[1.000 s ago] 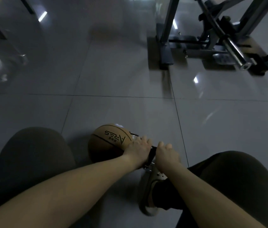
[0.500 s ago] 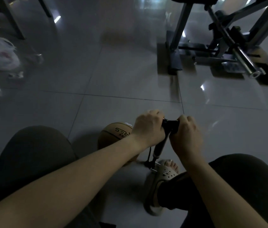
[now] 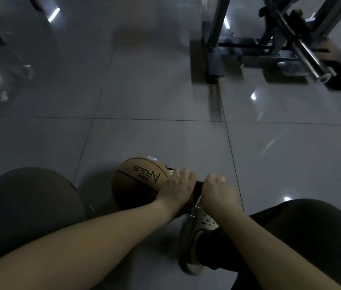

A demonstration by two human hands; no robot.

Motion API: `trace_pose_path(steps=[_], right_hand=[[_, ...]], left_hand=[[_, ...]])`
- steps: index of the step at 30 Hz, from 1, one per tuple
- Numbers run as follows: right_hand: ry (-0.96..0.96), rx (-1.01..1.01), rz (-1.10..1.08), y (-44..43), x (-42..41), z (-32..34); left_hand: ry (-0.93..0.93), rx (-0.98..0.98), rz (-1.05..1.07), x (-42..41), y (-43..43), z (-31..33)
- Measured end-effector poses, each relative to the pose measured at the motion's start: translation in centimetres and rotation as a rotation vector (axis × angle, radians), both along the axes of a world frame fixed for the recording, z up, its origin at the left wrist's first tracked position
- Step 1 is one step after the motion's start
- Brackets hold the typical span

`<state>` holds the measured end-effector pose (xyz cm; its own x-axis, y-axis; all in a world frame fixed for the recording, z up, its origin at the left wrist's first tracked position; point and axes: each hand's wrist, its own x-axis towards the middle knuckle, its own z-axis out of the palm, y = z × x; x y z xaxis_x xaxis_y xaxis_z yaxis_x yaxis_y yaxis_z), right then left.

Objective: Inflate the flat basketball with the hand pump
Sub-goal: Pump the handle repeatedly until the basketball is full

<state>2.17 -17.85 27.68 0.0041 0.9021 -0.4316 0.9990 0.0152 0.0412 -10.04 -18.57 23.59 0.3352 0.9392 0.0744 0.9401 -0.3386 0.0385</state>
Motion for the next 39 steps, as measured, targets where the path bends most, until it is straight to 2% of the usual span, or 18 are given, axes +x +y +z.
trace_pose_path(steps=[5, 9, 12, 18, 20, 25, 30, 35, 39], right_hand=[[0.009, -0.158, -0.02, -0.5, -0.1, -1.5], [0.066, -0.124, -0.032, -0.9, -0.1, -0.8], [0.192, 0.023, -0.069, -1.1, -0.7, 1.2], [0.403, 0.637, -0.084, -0.6, -1.0, 6.4], [0.418, 0.693, -0.056, -0.6, -1.1, 7.0], [0.215, 0.574, 0.0, -1.0, -1.5, 4.4], [0.008, 0.269, 0.011, 0.1, -0.1, 2.9], [-0.02, 0.056, 0.031, -0.1, -0.2, 0.6], [-0.003, -0.121, -0.004, -1.1, -0.2, -1.8]], left_hand=[[0.078, -0.225, 0.0, 0.2, -1.2, -0.7], [0.036, -0.292, 0.055, 0.2, -1.2, 0.5], [0.01, -0.212, 0.057, -0.6, -0.4, 2.9], [-0.265, 0.159, 0.035, -2.1, 1.1, 10.7], [-0.308, 0.249, 0.033, -2.4, 1.1, 11.0], [-0.231, 0.256, 0.133, -1.9, 0.1, 6.0], [-0.138, 0.196, 0.078, 0.5, -0.1, 2.3], [-0.035, 0.147, 0.024, 0.1, -0.2, -0.6], [-0.058, -0.033, -0.022, 0.1, -2.2, -3.1]])
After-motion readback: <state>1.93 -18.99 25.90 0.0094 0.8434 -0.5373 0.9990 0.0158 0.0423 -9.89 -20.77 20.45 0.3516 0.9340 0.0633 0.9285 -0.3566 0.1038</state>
